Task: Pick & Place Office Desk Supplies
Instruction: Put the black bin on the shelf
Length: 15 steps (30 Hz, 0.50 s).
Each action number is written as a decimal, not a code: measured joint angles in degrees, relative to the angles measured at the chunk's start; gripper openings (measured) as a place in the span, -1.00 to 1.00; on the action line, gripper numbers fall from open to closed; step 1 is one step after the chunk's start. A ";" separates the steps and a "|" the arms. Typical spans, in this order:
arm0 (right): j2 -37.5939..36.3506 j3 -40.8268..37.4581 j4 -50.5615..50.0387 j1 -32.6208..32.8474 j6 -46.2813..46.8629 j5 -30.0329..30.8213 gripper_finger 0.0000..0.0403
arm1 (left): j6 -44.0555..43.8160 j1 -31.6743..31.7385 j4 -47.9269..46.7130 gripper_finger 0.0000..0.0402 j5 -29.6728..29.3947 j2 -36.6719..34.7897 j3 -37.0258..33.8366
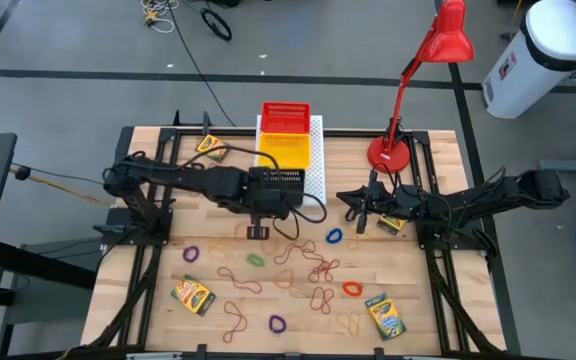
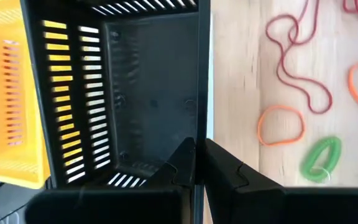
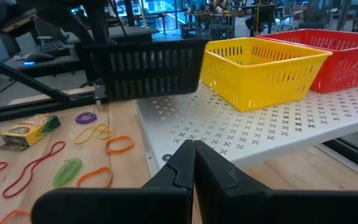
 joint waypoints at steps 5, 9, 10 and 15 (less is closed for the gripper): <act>0.00 0.00 -0.01 0.02 0.02 0.00 -0.96 | -0.12 1.07 0.87 -0.88 0.02 0.00 0.00; 0.00 0.00 -0.01 0.00 0.02 0.02 -0.96 | -0.04 1.55 1.10 -0.88 0.53 0.59 0.00; 0.00 0.00 0.01 0.01 0.02 0.02 -0.96 | -0.02 1.58 1.08 -0.88 0.58 0.65 -0.02; 0.00 0.00 0.01 -0.01 0.02 0.02 -0.96 | 1.41 1.48 1.86 -0.88 0.58 1.19 -0.05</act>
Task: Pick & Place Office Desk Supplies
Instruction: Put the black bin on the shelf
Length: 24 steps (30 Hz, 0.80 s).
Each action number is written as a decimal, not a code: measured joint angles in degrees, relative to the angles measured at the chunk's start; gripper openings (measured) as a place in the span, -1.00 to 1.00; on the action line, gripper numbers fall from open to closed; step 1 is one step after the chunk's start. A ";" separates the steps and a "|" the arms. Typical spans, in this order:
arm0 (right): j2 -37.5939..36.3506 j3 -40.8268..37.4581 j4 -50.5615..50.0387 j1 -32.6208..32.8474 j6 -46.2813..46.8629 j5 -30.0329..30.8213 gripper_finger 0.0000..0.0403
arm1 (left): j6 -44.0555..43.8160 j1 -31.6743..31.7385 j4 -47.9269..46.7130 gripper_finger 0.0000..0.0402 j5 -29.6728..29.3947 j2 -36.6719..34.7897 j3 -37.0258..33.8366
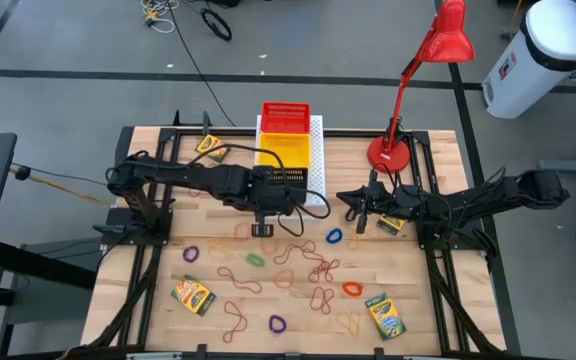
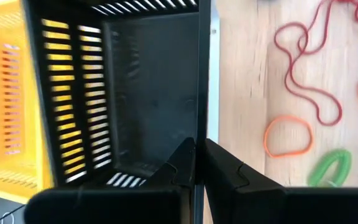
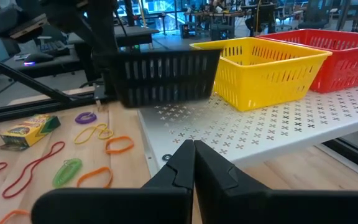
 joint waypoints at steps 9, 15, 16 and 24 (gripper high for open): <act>0.00 0.00 0.00 0.01 0.02 0.02 -0.96 | -0.07 1.24 1.70 -0.86 0.58 -0.01 -0.02; 0.00 0.01 0.00 0.01 0.02 0.04 -0.96 | -0.03 1.59 2.92 -0.86 1.46 -0.01 -0.02; 0.00 0.00 0.00 0.00 0.02 0.04 -0.96 | -0.05 1.59 2.94 -0.86 1.53 -0.01 -0.02; 0.00 0.02 0.00 0.02 0.04 0.22 -0.96 | 0.19 1.61 2.82 -0.86 2.90 0.83 0.02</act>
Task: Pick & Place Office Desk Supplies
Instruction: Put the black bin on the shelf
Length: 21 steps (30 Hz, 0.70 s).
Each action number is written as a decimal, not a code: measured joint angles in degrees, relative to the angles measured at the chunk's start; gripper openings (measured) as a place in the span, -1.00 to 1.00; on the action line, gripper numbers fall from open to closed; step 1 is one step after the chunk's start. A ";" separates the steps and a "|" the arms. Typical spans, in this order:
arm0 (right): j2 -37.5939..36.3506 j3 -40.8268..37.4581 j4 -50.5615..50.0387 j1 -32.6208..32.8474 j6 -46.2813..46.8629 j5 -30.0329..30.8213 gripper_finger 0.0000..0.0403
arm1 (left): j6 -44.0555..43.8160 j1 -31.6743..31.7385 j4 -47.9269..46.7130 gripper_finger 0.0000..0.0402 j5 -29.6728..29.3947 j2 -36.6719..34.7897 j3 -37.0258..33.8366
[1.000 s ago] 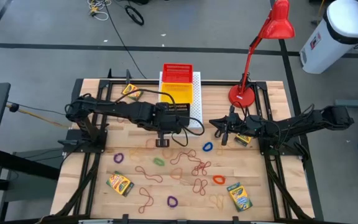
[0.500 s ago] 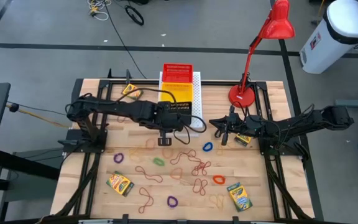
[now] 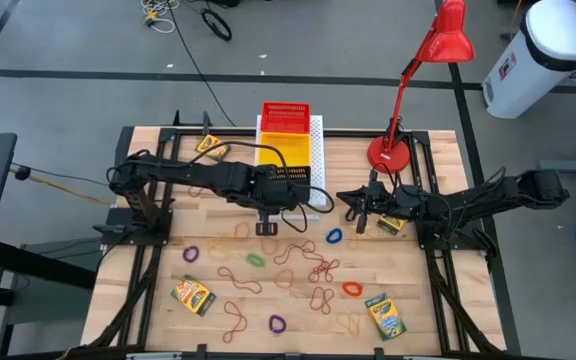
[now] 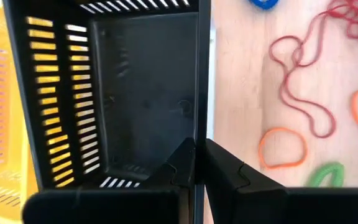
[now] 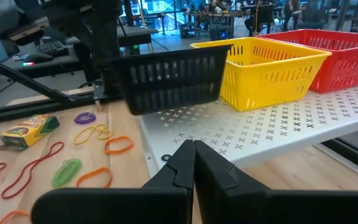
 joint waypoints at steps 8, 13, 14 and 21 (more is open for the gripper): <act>0.00 0.00 0.02 -0.02 0.02 -0.04 -0.96 | 0.42 0.00 0.27 -0.84 -1.02 0.86 0.03; 0.00 0.00 0.01 0.00 0.00 -0.07 -0.96 | 0.43 0.00 0.26 -0.73 -1.02 0.88 0.01; 0.00 0.00 0.00 0.00 0.00 -0.07 -0.96 | 0.43 0.00 0.25 -0.71 -1.02 0.88 0.01; 0.00 0.00 0.01 -0.01 0.00 -0.26 -0.96 | 0.45 -0.11 0.24 -0.58 -2.37 0.88 0.01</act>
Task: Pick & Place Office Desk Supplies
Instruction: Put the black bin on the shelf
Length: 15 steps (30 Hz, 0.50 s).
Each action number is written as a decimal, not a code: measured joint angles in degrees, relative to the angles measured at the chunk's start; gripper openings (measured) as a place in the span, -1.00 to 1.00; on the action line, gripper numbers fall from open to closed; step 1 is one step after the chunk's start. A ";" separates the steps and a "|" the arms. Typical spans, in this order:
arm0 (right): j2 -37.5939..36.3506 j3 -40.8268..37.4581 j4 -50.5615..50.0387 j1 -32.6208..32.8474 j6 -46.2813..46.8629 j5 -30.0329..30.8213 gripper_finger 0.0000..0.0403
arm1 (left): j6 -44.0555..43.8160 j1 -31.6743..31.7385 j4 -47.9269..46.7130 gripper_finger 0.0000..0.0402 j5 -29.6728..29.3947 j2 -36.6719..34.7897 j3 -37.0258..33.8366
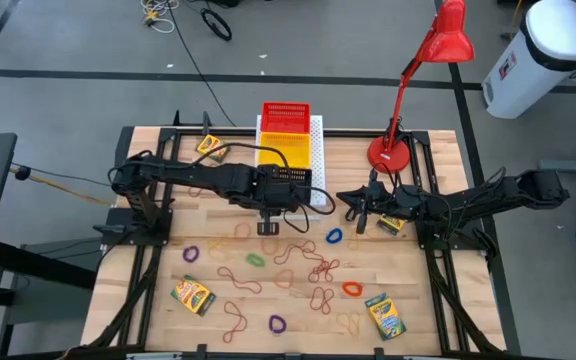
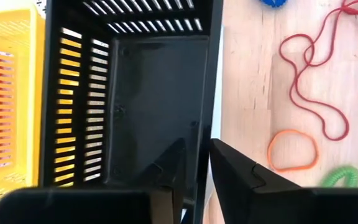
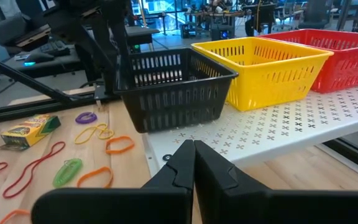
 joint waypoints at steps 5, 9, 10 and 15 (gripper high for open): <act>0.00 0.00 -0.01 0.01 0.00 0.02 -0.96 | 0.40 -0.02 -0.05 -0.55 -1.50 0.00 0.00; 0.00 0.00 -0.01 0.00 0.00 0.02 -0.96 | 0.27 -0.02 -0.15 -0.52 -1.50 0.00 0.00; 0.00 0.00 -0.01 0.00 0.00 0.02 -0.96 | 0.02 -0.02 -0.14 -0.52 -1.57 0.00 0.00; 0.00 0.00 -0.01 0.00 0.00 0.02 -0.96 | -1.29 -0.02 -0.10 -0.52 -3.66 0.00 0.00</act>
